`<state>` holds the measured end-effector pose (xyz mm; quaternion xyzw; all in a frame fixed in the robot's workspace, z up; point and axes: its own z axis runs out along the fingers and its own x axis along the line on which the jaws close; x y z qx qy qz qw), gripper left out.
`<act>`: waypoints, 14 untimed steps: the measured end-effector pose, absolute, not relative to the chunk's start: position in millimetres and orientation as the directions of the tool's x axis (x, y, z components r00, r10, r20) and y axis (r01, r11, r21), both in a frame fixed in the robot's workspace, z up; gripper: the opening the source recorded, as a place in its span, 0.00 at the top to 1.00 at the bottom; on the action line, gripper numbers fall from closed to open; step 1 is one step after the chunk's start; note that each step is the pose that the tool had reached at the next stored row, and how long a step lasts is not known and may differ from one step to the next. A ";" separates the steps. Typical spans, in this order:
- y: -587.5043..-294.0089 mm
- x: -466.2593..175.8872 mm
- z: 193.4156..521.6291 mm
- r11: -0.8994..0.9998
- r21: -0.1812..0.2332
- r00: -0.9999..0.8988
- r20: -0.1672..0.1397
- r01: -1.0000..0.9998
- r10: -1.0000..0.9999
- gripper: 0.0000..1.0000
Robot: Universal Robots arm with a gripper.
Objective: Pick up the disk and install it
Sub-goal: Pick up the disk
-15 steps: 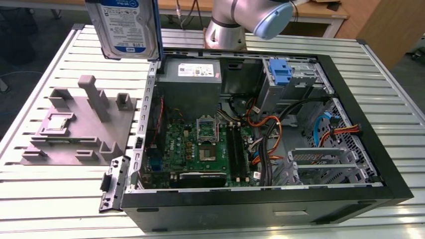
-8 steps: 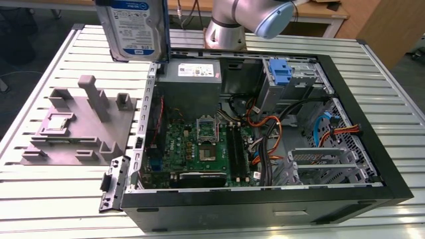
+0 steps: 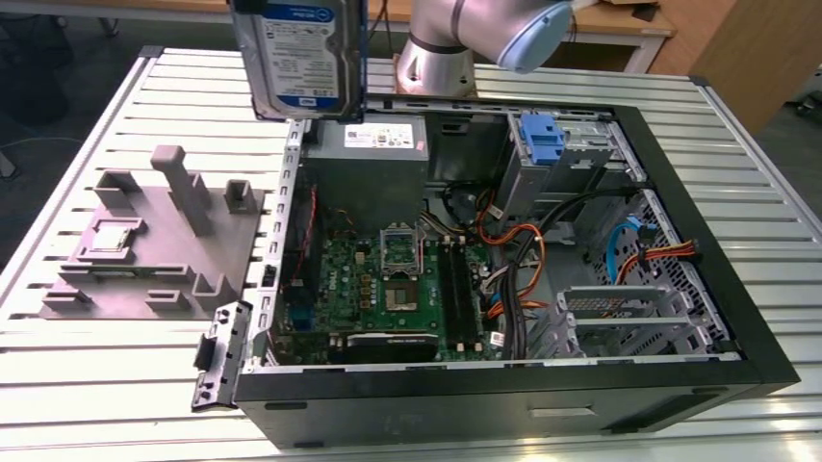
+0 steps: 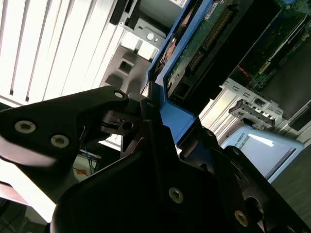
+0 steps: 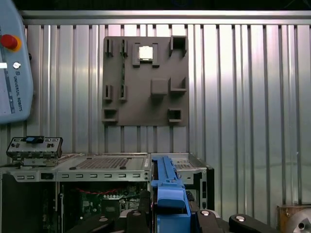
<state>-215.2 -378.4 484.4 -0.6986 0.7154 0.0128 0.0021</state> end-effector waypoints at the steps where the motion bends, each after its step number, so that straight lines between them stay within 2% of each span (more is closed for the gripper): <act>1: -378.4 -210.7 484.4 0.024 0.015 -0.024 -0.021 -1.000 -0.999 0.63; 7: -380.2 -190.2 484.0 0.024 0.016 -0.024 -0.021 -1.000 -0.999 0.63; 14: -402.8 -189.7 481.9 0.024 0.015 -0.024 -0.021 -1.000 -0.999 0.63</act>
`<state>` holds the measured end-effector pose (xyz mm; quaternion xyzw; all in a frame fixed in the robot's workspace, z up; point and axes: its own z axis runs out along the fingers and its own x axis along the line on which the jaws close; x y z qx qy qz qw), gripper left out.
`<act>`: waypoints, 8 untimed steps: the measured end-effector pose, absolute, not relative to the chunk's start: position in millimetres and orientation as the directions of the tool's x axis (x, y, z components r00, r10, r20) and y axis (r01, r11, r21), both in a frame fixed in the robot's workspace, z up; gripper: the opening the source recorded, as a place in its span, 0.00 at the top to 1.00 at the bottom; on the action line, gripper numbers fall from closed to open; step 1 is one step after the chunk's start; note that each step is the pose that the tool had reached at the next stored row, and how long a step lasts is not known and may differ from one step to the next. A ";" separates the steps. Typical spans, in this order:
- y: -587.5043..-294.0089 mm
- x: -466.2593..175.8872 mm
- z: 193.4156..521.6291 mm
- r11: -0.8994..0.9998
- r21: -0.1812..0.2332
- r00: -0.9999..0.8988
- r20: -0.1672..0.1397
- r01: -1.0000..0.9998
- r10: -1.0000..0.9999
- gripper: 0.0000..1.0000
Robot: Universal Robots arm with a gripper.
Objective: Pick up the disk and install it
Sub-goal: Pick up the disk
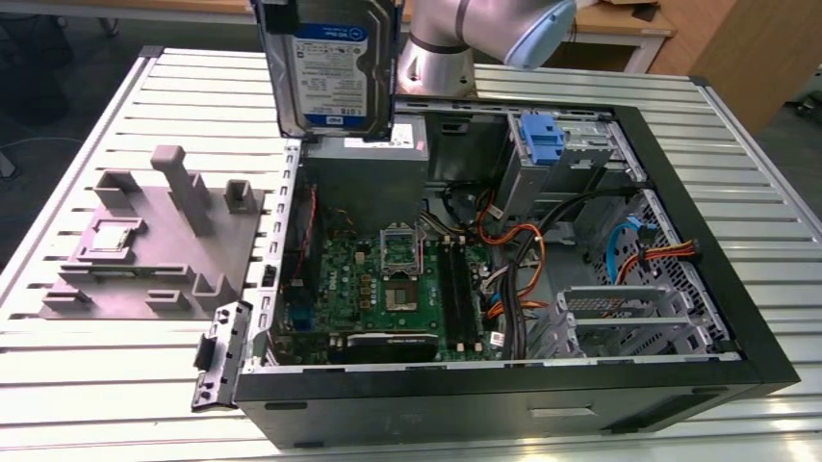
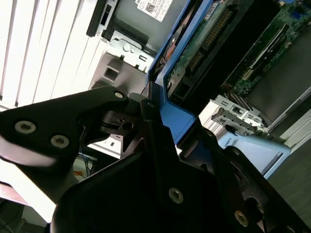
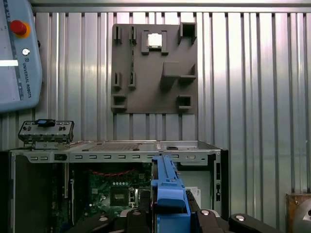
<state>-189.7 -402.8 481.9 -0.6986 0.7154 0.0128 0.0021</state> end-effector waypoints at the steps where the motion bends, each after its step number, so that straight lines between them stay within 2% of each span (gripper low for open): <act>1: -404.4 -188.3 481.5 0.024 0.015 -0.024 -0.021 -1.000 -0.999 0.63; 8: -406.0 -160.9 479.4 0.024 0.013 -0.024 -0.021 -1.000 -0.999 0.63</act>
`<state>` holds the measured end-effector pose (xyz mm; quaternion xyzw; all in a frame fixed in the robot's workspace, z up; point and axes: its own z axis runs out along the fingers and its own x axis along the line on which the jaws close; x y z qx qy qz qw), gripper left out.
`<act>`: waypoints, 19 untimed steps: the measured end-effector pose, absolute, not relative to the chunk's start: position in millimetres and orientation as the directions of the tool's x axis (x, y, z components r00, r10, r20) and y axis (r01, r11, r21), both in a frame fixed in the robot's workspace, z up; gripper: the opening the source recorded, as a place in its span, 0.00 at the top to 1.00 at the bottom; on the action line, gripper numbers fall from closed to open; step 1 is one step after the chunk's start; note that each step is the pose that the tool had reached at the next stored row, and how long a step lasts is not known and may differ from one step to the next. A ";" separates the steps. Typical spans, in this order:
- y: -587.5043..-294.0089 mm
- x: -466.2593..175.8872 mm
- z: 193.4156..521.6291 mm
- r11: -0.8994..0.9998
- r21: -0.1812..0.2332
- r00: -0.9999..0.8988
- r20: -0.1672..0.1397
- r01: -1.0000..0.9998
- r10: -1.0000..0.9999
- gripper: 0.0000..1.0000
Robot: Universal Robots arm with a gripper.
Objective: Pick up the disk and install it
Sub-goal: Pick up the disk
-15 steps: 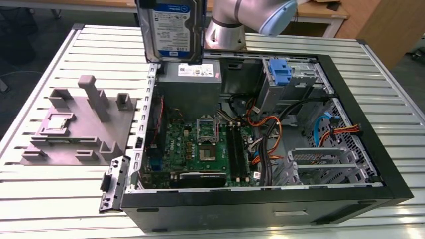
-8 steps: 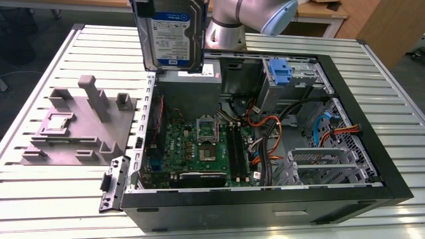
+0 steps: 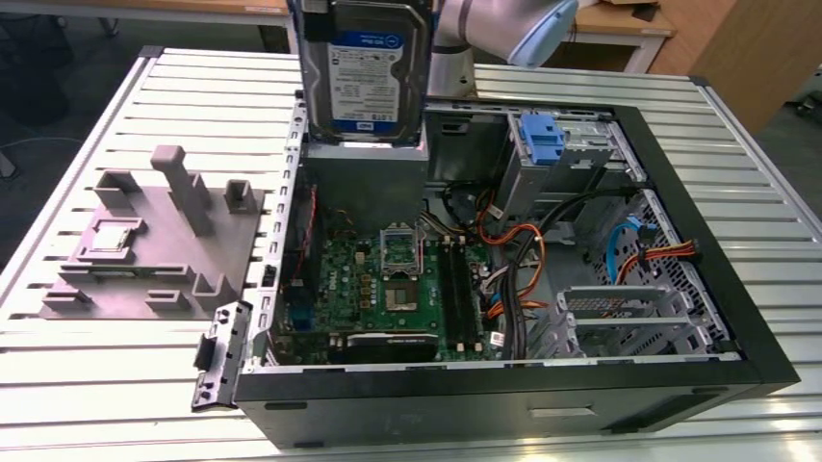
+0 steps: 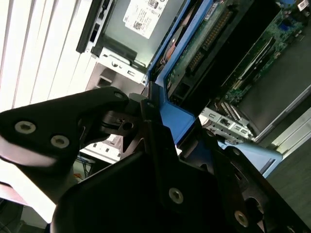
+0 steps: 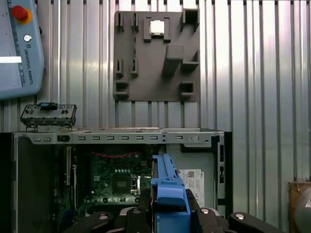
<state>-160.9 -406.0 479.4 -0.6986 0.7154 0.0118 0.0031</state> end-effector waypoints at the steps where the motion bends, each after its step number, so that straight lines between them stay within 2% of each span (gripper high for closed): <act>1: -406.1 -159.2 479.1 0.024 0.008 -0.024 -0.021 -1.000 -0.999 0.63; 5: -407.0 -155.1 477.6 0.024 -0.010 -0.023 -0.021 -1.000 -0.999 0.63; 19: -426.7 -124.5 472.2 0.024 -0.010 -0.023 -0.022 -1.000 -0.999 0.63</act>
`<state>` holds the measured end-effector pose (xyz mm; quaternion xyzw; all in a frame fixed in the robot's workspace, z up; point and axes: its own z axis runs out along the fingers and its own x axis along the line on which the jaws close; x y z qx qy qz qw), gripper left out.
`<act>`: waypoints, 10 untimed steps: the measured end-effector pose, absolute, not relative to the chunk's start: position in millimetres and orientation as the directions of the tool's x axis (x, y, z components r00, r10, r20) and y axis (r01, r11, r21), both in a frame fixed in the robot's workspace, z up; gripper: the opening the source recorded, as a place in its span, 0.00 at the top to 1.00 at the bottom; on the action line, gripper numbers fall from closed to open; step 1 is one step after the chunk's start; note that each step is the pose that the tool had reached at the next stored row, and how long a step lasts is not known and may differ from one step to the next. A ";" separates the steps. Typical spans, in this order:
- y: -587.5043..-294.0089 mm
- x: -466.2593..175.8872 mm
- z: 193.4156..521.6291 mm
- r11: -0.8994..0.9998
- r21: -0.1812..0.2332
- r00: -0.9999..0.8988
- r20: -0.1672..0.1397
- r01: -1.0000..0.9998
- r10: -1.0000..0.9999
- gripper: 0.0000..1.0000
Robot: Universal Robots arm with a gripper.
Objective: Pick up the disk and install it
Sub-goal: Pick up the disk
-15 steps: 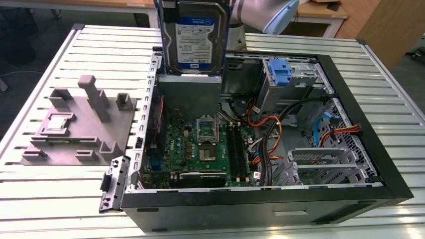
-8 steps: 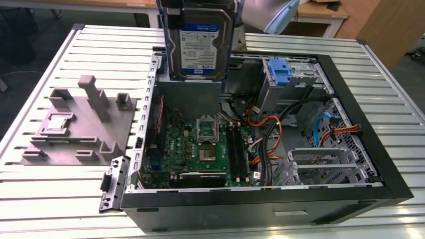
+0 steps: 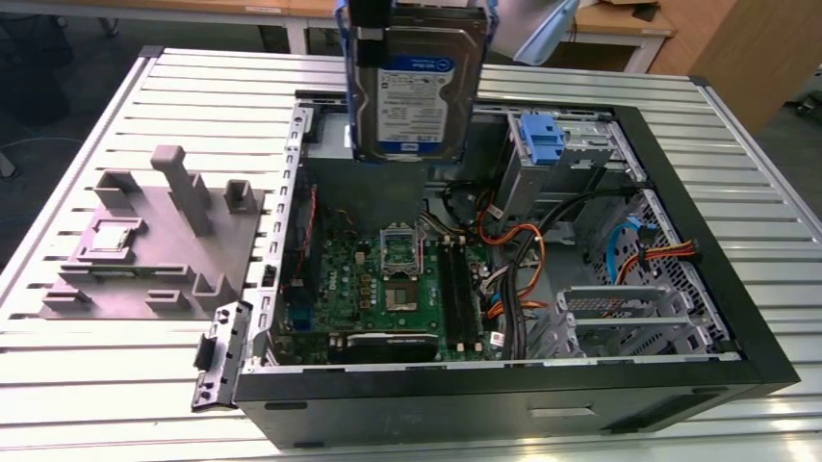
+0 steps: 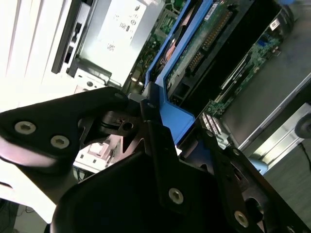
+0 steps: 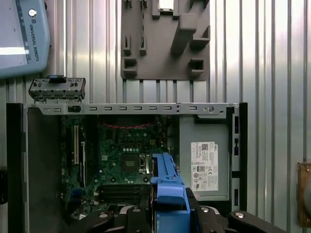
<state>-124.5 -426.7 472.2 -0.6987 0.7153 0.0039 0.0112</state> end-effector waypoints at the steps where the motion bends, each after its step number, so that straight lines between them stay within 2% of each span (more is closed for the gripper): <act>1: -426.7 -120.1 471.9 0.024 -0.010 -0.023 -0.022 -1.000 -0.999 0.63; 10: -426.8 -100.7 471.3 0.024 -0.008 -0.023 -0.021 -1.000 -0.999 0.63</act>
